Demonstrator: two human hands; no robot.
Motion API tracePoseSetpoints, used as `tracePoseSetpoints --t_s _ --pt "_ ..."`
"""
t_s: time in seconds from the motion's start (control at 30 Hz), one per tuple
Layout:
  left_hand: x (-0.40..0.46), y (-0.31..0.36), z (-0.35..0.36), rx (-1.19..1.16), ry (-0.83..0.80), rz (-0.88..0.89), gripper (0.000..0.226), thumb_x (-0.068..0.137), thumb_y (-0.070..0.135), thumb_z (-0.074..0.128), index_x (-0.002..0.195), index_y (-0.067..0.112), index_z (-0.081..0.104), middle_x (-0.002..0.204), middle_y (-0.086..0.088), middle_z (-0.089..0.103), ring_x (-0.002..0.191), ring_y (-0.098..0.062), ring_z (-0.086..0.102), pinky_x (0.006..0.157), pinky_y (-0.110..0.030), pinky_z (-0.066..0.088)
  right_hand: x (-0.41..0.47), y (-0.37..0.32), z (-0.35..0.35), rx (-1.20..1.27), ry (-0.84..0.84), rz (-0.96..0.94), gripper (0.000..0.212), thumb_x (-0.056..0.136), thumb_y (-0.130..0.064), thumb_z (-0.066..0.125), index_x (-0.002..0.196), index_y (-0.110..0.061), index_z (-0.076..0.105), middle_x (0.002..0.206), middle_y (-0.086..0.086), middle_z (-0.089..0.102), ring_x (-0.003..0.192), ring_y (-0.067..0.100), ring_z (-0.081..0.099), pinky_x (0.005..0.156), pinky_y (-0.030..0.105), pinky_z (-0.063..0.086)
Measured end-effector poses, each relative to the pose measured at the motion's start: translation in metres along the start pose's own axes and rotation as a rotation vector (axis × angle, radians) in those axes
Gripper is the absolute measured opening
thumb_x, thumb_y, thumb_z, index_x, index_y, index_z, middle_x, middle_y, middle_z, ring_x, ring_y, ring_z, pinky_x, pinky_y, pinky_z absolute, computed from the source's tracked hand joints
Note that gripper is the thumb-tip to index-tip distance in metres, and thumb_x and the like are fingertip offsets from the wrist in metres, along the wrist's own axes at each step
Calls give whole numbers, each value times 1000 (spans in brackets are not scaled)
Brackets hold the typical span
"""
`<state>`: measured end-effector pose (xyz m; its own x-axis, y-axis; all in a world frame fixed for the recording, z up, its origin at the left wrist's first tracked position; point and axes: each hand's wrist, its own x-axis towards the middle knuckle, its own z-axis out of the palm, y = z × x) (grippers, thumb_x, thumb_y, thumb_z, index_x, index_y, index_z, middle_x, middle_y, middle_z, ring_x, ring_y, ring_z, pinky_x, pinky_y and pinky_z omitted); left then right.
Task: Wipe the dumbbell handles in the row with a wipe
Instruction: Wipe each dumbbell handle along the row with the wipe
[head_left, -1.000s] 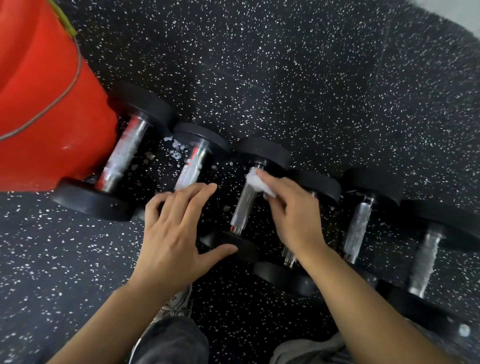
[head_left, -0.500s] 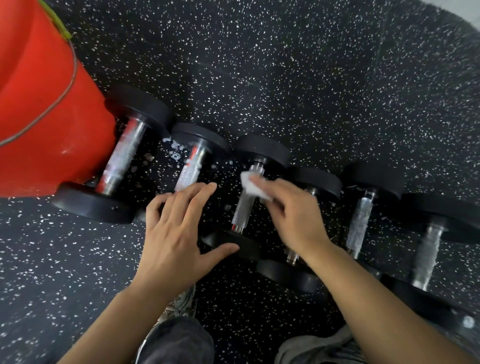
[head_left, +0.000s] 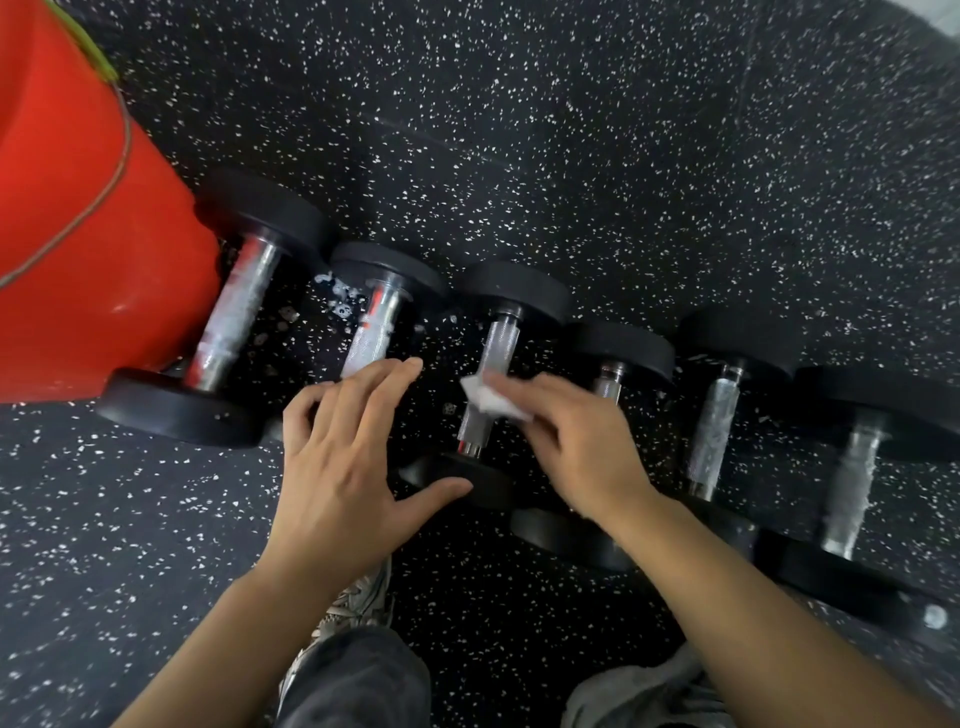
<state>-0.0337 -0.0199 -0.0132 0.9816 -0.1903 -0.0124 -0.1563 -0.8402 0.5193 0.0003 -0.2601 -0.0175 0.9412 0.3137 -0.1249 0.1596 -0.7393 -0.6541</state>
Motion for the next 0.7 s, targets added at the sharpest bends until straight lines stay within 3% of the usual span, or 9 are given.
tracePoseSetpoints --t_s 0.07,0.13,0.27,0.37,0.57,0.63,0.7 --pt "0 0 0 4 -3 7 100 76 76 67 153 17 43 150 -2 51 131 -23 54 117 -39 21 16 6 -1 -43 149 72 52 95 -9 63 140 -35 58 99 -9 67 77 10 61 68 29 51" --pt "0 0 0 5 -3 13 99 77 75 67 153 17 42 150 -2 51 131 -23 54 117 -38 20 30 8 0 -86 167 127 47 97 -13 62 138 -36 61 94 -13 63 76 7 58 68 25 45" --pt "1 2 1 0 1 24 98 78 74 68 153 16 43 150 -2 51 133 -23 53 116 -39 22 23 2 6 -50 -67 93 45 99 -20 60 137 -44 59 101 -24 60 90 3 61 79 21 46" --pt "2 8 2 -12 3 40 96 80 75 63 153 16 43 151 -2 51 136 -23 51 116 -40 23 4 3 2 36 -193 50 46 99 -18 61 136 -45 59 105 -19 66 94 3 63 83 25 51" --pt "7 31 11 -52 -5 97 97 80 75 63 155 17 41 152 -4 50 138 -19 45 119 -36 17 -40 14 -33 163 24 143 45 99 -12 63 137 -36 62 100 -15 65 76 7 61 70 14 42" --pt "11 40 16 -60 -14 131 97 80 75 63 154 16 41 151 -4 50 138 -21 46 119 -34 15 -55 21 -49 140 81 197 44 98 -11 64 135 -35 64 106 -18 68 76 -1 60 69 12 41" --pt "15 47 20 -50 -37 177 97 80 75 62 154 15 42 151 -5 51 136 -24 48 118 -39 20 -70 31 -63 78 125 265 39 97 -13 66 131 -32 66 93 -29 67 68 -4 58 63 9 39"
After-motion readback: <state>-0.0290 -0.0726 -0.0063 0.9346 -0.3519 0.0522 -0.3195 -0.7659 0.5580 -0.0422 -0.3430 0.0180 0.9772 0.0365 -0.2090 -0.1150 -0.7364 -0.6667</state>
